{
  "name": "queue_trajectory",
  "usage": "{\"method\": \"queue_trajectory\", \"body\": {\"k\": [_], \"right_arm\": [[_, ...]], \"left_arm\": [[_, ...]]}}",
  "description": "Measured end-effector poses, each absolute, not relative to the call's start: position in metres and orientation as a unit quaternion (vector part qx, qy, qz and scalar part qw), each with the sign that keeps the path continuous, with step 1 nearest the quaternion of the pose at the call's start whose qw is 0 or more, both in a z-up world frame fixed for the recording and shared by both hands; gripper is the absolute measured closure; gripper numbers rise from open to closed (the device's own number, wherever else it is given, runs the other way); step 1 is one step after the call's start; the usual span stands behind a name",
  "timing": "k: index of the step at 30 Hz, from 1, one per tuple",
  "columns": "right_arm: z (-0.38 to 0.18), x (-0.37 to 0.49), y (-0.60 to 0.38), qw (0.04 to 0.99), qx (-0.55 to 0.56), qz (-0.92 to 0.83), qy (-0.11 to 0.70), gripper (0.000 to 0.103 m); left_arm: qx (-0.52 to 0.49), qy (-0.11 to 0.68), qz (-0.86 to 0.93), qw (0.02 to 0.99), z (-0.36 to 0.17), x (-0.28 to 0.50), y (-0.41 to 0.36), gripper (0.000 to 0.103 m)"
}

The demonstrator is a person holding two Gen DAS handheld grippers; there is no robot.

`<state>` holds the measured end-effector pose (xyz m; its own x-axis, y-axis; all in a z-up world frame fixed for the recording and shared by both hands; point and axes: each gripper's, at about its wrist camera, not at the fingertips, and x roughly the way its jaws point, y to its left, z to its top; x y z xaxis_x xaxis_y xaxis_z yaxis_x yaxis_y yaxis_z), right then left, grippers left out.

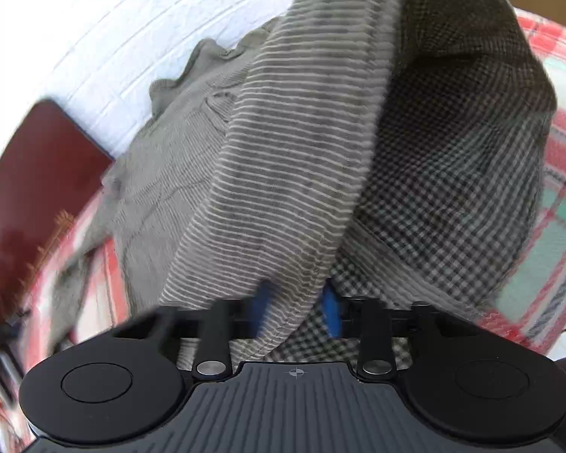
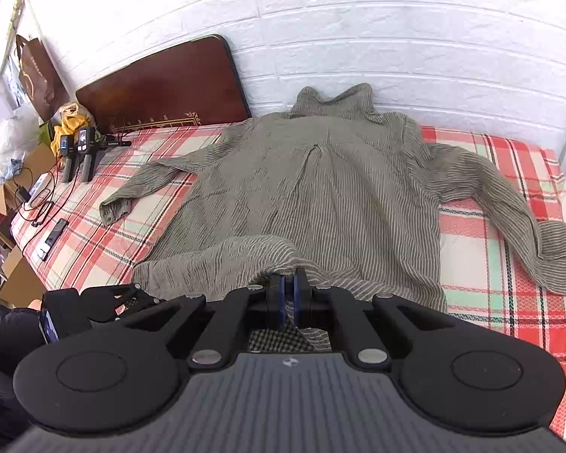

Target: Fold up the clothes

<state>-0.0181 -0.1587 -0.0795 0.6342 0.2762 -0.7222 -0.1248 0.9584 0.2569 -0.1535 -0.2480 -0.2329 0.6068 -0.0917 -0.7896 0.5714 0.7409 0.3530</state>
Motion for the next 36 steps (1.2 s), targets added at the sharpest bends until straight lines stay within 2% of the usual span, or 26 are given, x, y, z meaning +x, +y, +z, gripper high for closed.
{"method": "queue_trajectory", "body": {"k": [6, 12, 20, 22, 24, 25, 27, 29, 31, 36], "right_arm": [[-0.095, -0.029, -0.159, 0.879, 0.078, 0.129, 0.452, 0.098], [-0.138, -0.046, -0.147, 0.831, 0.025, 0.174, 0.527, 0.098], [-0.195, -0.062, -0.123, 0.788, -0.017, 0.194, 0.584, 0.095], [-0.199, -0.065, -0.122, 0.787, -0.02, 0.19, 0.587, 0.089], [-0.197, -0.069, -0.128, 0.789, -0.007, 0.184, 0.587, 0.087], [-0.195, -0.071, -0.132, 0.79, 0.001, 0.181, 0.586, 0.083], [-0.19, -0.077, -0.142, 0.793, 0.025, 0.172, 0.584, 0.081], [-0.184, -0.086, -0.155, 0.797, 0.064, 0.165, 0.577, 0.08], [-0.176, -0.092, -0.173, 0.805, 0.111, 0.149, 0.563, 0.074], [-0.17, -0.099, -0.214, 0.83, 0.193, 0.06, 0.521, 0.068]], "left_arm": [[0.121, 0.447, -0.23, 0.856, -0.186, -0.148, -0.191, 0.103], [0.139, 0.484, -0.251, 0.827, -0.176, -0.167, -0.163, 0.103], [0.177, 0.543, -0.232, 0.787, -0.223, -0.178, -0.157, 0.102], [0.166, 0.548, -0.237, 0.785, -0.223, -0.179, -0.152, 0.073], [0.153, 0.553, -0.241, 0.783, -0.222, -0.179, -0.146, 0.071], [0.143, 0.556, -0.244, 0.782, -0.221, -0.178, -0.142, 0.064], [0.118, 0.565, -0.246, 0.778, -0.216, -0.177, -0.132, 0.053], [0.085, 0.569, -0.25, 0.779, -0.207, -0.177, -0.118, 0.053], [0.059, 0.566, -0.24, 0.786, -0.197, -0.174, -0.103, 0.053], [0.002, 0.54, -0.117, 0.833, -0.193, -0.14, -0.065, 0.052]]}}
